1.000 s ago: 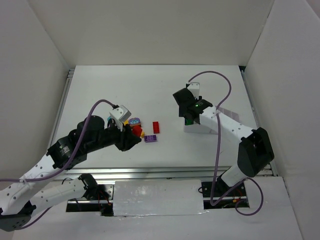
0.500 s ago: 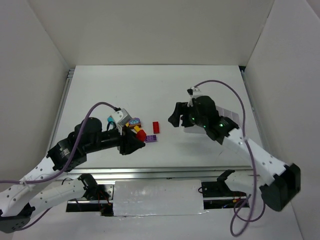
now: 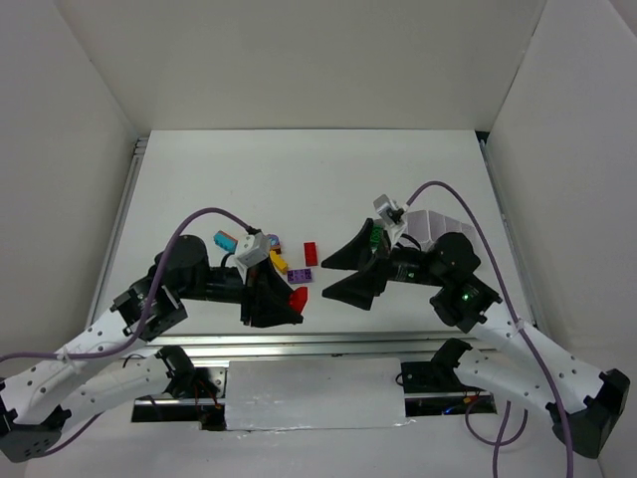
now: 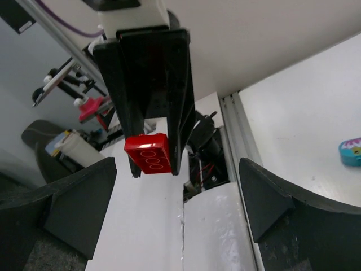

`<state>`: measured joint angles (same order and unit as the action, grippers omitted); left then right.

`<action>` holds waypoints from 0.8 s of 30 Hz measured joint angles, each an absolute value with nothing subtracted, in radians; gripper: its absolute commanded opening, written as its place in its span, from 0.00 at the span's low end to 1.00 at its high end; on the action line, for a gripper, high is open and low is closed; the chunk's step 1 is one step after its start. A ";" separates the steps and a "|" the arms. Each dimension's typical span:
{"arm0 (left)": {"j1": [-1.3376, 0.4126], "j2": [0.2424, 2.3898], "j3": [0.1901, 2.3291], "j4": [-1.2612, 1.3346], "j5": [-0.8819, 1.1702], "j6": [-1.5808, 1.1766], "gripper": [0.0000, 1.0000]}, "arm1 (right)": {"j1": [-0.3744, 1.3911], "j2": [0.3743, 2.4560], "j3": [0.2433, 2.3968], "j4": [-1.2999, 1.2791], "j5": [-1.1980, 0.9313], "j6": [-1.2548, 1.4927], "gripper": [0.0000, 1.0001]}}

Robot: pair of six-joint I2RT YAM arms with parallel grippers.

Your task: Sort the legos into containers by color

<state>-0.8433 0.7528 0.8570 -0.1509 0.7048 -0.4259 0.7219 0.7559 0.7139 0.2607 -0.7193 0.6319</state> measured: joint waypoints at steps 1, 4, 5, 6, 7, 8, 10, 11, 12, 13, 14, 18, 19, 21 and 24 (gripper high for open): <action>-0.843 0.760 0.857 -0.141 0.717 -0.427 0.00 | 0.742 0.764 0.712 0.268 -0.715 0.636 0.95; -0.843 0.777 0.857 -0.125 0.735 -0.430 0.00 | 0.830 0.794 0.714 0.270 -0.690 0.630 0.92; -0.843 0.783 0.857 -0.122 0.739 -0.430 0.00 | 0.854 0.805 0.715 0.270 -0.682 0.625 0.91; -0.843 0.790 0.857 -0.121 0.741 -0.430 0.00 | 0.876 0.815 0.716 0.268 -0.676 0.621 0.89; -0.843 0.796 0.857 -0.120 0.741 -0.430 0.00 | 0.891 0.826 0.719 0.267 -0.669 0.617 0.86; -0.843 0.799 0.857 -0.119 0.741 -0.430 0.00 | 0.899 0.836 0.722 0.268 -0.665 0.613 0.82; -0.843 0.802 0.857 -0.119 0.740 -0.430 0.00 | 0.912 0.850 0.730 0.268 -0.658 0.606 0.75; -0.843 0.802 0.857 -0.120 0.739 -0.430 0.00 | 0.916 0.854 0.733 0.268 -0.655 0.604 0.67; -0.843 0.802 0.857 -0.119 0.738 -0.429 0.00 | 0.920 0.856 0.736 0.269 -0.652 0.601 0.61; -0.843 0.802 0.857 -0.120 0.737 -0.429 0.00 | 0.924 0.857 0.737 0.269 -0.650 0.601 0.49; -0.843 0.802 0.857 -0.120 0.736 -0.429 0.00 | 0.929 0.857 0.739 0.269 -0.649 0.596 0.21; -0.843 0.802 0.859 -0.126 0.733 -0.447 0.00 | 0.936 0.857 0.746 0.260 -0.638 0.572 0.00; -0.842 0.803 0.860 -0.127 0.732 -0.447 0.09 | 0.937 0.857 0.748 0.256 -0.635 0.568 0.00; -0.842 0.803 0.862 -0.129 0.725 -0.447 0.28 | 0.937 0.857 0.751 0.250 -0.630 0.565 0.00; -0.842 0.803 0.869 -0.141 0.680 -0.447 0.99 | 0.939 0.856 0.755 0.231 -0.593 0.543 0.00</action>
<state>-0.8425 0.8028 0.8692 -0.1406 0.6796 -0.4473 0.9386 0.8562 0.7551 0.2314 -0.5926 0.5434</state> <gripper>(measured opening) 0.885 0.433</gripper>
